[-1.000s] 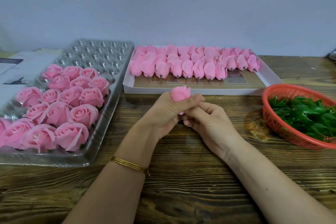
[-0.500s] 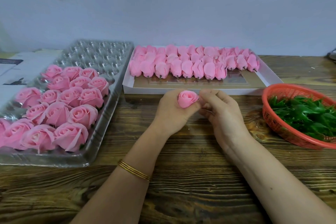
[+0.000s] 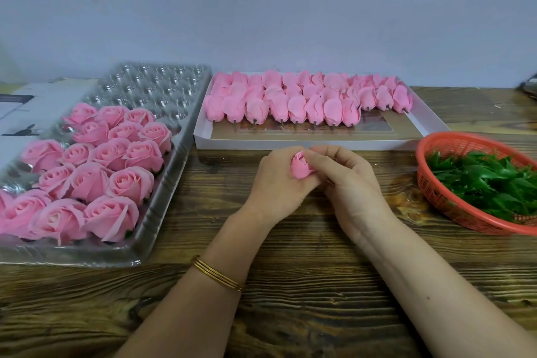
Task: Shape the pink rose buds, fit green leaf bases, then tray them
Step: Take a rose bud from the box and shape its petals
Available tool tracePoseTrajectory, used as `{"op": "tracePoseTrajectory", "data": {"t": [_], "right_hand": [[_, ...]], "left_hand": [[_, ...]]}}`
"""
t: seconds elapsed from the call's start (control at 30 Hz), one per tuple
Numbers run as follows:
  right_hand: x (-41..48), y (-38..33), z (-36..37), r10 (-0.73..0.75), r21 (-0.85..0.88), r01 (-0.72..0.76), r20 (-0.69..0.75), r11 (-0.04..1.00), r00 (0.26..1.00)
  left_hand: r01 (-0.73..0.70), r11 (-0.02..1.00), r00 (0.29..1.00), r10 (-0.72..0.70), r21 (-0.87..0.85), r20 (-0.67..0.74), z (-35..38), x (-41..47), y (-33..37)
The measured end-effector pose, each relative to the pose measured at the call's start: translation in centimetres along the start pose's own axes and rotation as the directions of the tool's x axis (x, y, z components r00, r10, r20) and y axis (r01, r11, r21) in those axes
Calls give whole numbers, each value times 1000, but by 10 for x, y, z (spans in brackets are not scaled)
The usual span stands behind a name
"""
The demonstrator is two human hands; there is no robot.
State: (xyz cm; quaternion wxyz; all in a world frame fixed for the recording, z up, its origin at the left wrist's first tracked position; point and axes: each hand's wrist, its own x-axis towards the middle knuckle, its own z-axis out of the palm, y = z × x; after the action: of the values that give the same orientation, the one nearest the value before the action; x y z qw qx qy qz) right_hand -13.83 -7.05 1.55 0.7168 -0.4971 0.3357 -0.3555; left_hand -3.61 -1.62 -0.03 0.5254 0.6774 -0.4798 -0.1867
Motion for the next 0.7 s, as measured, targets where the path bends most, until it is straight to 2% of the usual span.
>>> {"op": "tracePoseTrajectory", "data": {"t": [0.17,0.33,0.5,0.6,0.7], "right_hand": [[0,2,-1,7,-38,-7,17,999,1000],[2,4,-1,-7,-45,8,19,999,1000],[4,4,-3,-23,126,22,10,992,1000],[4,8,-3,-95,-34,95,-5,995,995],[1,15,1,-165,-219,175,65,960,984]], "left_hand": [[-16,1000,1000,16,21,-2,0,-1,0],[31,999,1000,-31,15,-3,1,0,1],[108,969,991,-123,-223,-57,0,1,3],[90,932,980,-146,-352,-137,0,3,5],[105,862,975,-188,-496,-120,2,2,9]]}}
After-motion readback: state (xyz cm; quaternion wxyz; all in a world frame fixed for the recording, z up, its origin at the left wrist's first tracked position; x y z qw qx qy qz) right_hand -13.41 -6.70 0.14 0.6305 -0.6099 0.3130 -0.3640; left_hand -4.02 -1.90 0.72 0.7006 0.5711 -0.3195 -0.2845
